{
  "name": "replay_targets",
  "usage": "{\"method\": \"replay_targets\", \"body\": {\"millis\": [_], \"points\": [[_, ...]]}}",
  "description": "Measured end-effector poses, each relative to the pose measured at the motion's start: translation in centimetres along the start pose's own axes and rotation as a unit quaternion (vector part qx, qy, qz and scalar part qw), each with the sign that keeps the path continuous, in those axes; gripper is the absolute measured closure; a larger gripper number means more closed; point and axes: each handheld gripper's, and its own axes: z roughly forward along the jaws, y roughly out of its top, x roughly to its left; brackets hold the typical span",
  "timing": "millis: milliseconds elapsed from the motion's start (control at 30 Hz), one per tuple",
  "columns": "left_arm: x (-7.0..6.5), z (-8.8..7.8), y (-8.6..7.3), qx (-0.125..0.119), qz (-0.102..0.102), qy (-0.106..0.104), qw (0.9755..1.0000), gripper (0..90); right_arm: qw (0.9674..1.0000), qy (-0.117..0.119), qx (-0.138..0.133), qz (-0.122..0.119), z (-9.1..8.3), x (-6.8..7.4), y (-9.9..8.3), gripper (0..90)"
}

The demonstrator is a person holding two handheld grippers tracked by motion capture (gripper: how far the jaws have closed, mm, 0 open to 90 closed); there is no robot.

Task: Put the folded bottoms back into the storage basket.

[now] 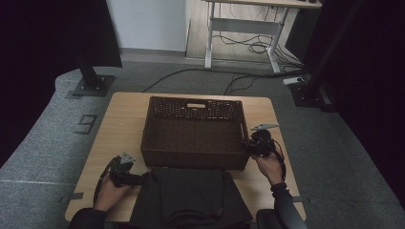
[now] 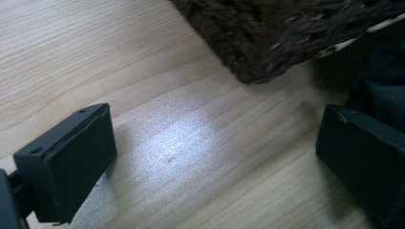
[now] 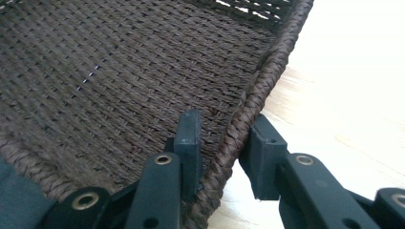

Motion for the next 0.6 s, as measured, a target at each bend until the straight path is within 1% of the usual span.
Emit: {"method": "replay_targets", "body": {"millis": [167, 300, 500, 600], "points": [[0.00, 0.00, 0.00, 0.000, 0.000, 0.000, 1.0000, 0.0, 1.0000, 0.001, -0.001, -0.001, 0.11, 0.30, 0.07, 68.4], [0.00, 0.00, 0.00, 0.000, 0.000, 0.000, 1.0000, 0.0, 0.9999, 0.009, -0.008, 0.003, -0.04, 0.62, -0.40, 67.4], [0.00, 0.00, 0.00, 0.000, 0.000, 0.000, 1.0000, 0.0, 1.0000, 0.002, -0.007, -0.001, -0.25, 0.99, -0.60, 66.4], [0.00, 0.00, 0.00, 0.000, 0.000, 0.000, 1.0000, 0.0, 0.9999, 0.008, -0.010, 0.000, -0.27, 0.81, -0.57, 62.8]]}}
